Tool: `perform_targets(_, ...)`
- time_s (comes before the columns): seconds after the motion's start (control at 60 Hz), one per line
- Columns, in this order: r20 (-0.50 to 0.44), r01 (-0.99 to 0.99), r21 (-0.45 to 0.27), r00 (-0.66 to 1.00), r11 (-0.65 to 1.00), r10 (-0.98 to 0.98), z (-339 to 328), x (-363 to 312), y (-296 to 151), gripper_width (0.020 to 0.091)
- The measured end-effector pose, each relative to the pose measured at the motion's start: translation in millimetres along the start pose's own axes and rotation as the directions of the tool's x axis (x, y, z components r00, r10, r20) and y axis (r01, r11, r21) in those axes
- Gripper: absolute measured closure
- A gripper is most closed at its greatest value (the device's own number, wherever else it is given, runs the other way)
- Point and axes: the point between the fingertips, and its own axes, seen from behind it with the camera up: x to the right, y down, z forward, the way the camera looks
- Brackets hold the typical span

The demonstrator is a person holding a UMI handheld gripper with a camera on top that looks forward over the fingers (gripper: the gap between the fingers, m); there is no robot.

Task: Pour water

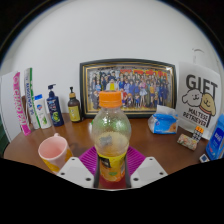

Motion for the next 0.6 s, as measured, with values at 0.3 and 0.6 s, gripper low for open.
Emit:
perform_targets(0.3, -0.066, -0.001, -0.166, 0.998, 0.986, -0.01, -25.9, 3.9, 26.1, 0.0241)
perform_targets(0.6, -0.195, 0.0, -0.21, 0.98, 0.978, -0.041, -156.9, -26.6, -13.7, 0.0246)
